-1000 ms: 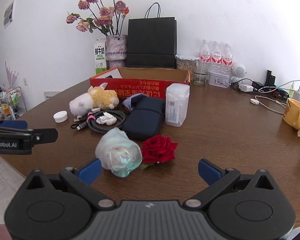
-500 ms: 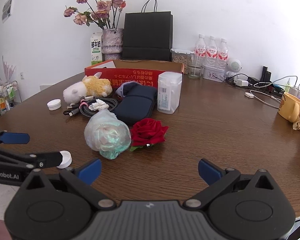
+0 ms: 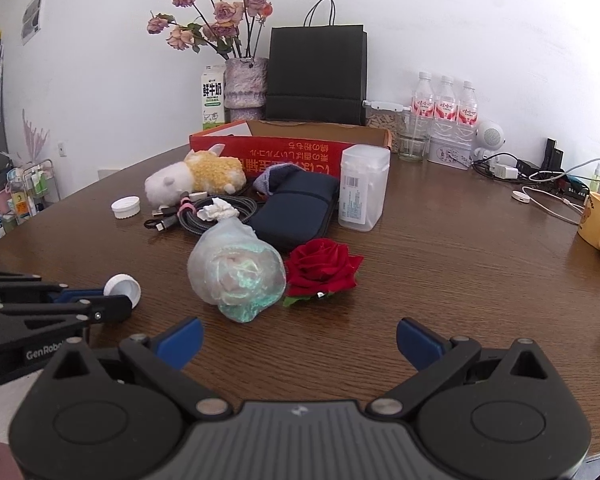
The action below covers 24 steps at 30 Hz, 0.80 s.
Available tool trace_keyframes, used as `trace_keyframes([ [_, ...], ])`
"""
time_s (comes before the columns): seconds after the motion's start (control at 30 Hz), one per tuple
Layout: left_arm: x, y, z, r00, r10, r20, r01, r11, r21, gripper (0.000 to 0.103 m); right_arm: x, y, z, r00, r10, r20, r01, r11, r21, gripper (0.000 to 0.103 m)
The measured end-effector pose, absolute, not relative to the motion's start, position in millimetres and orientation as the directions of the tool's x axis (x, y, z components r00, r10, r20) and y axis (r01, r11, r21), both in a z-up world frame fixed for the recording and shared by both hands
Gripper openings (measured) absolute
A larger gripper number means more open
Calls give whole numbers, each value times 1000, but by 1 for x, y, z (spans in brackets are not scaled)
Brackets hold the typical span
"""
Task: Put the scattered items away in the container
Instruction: 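Grasp a white ridged cap with the left tool while the right tool approaches the plastic bag, then grasp the clear plastic bag with the right tool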
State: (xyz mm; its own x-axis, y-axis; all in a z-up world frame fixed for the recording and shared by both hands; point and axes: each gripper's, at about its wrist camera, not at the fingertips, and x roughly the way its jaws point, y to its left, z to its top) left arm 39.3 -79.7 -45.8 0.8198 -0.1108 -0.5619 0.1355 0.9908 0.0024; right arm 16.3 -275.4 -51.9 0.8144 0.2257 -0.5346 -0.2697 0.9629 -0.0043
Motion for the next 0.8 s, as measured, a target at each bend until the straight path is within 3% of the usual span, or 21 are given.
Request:
trace_keyframes([
  [0.67,54,-48,-39,839,-75,-538,74,997,-24,10,38,-236,-44,827,258,-499,-334,940,-69,103],
  [0.8,56,-42,-36,848,-70,-526,66,997,-26,10,46,-225,-42,831,261,-492,-344,935,-84,94],
])
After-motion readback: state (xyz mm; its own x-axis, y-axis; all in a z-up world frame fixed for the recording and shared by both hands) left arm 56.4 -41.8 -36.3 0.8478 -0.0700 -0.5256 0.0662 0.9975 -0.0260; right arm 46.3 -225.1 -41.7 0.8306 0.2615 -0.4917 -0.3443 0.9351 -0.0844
